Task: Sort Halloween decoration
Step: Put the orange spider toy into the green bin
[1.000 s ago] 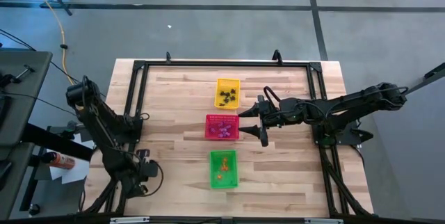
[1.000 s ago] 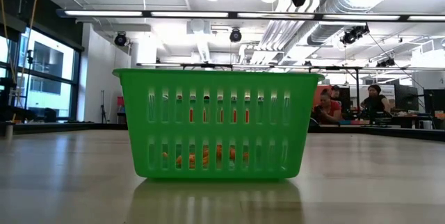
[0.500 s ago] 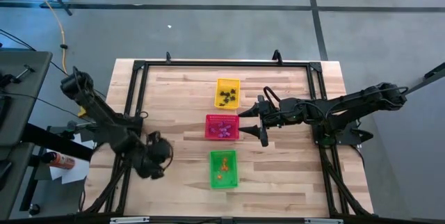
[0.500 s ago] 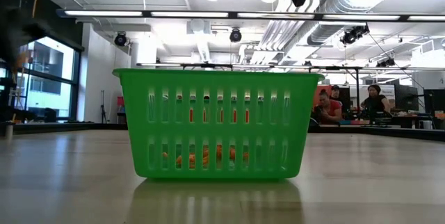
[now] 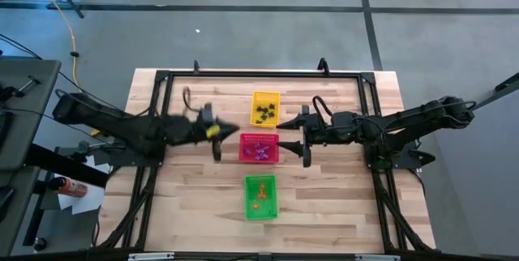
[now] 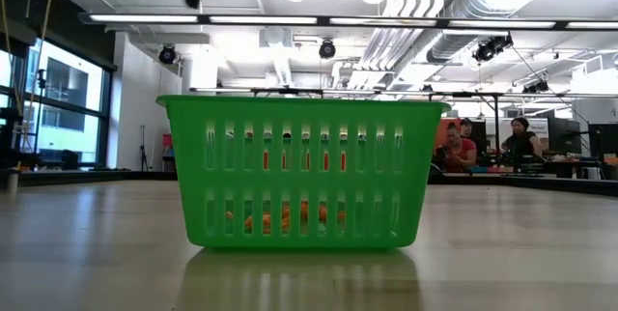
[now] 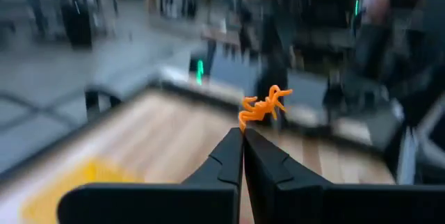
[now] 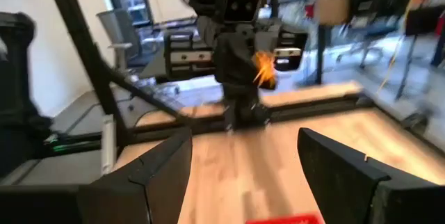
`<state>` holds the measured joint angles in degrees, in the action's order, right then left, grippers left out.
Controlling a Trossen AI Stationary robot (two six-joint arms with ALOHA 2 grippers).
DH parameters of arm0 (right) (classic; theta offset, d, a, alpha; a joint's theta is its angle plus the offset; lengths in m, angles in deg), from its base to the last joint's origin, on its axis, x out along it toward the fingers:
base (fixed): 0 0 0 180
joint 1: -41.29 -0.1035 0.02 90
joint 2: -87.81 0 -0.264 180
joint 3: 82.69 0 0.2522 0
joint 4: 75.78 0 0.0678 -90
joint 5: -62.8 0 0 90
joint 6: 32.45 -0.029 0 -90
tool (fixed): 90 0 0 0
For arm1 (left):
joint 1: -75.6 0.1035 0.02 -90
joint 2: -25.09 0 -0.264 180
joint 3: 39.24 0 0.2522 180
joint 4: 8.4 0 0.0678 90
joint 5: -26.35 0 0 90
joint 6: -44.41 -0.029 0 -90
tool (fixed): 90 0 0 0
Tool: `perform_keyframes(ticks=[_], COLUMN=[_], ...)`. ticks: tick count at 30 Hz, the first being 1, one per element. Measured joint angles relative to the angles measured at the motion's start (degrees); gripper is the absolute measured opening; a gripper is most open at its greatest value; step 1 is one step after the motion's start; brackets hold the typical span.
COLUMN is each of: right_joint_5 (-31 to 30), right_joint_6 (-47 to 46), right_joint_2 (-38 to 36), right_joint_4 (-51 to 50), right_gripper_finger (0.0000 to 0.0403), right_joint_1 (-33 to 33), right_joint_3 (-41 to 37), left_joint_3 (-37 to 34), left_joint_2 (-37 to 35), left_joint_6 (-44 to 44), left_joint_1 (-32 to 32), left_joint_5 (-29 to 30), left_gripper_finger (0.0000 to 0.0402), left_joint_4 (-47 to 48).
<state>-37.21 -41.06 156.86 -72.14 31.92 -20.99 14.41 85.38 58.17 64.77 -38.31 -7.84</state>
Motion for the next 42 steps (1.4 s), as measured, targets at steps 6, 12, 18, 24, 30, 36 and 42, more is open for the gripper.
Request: perform_keyframes(ticks=[6, 12, 18, 24, 30, 36, 42], right_joint_5=[-1.84, -1.85, -1.84, -3.18, -6.76, -6.72, -5.44], right_joint_6=[4.5, 4.61, -0.43, -0.36, 3.5, 6.09, 9.53], right_joint_2=[0.0, -0.02, -0.02, -0.02, -0.02, -0.02, -0.02], right_joint_4=[6.08, 6.67, 5.57, 5.41, 4.82, 4.12, 3.49], right_gripper_finger=[0.0257, 0.0257, 0.0257, 0.0257, 0.0257, 0.0257, 0.0257], right_joint_1=[0.02, 0.02, 0.0, 0.0, 0.45, 2.3, 3.92], right_joint_3=[0.0, 0.0, -0.01, 0.0, 0.0, -0.02, -0.02], left_joint_3=[0.0, 0.0, 0.0, 0.0, -0.01, -0.02, -0.02], left_joint_2=[1.0, 1.06, 1.06, 1.06, 1.06, 1.06, 1.06], left_joint_6=[-3.78, -3.93, -3.96, -3.95, -3.93, -3.38, -2.6], left_joint_1=[6.51, 7.02, 7.02, 7.02, 7.02, 7.02, 7.02], left_joint_5=[-3.57, -3.75, -3.79, -7.02, -8.57, -8.32, -8.1], left_gripper_finger=[0.0, 0.0, 0.0, 0.0, 0.0, 0.0, 0.0], left_joint_4=[-12.59, -11.96, -11.33, -11.31, -11.35, -11.38, -11.42])
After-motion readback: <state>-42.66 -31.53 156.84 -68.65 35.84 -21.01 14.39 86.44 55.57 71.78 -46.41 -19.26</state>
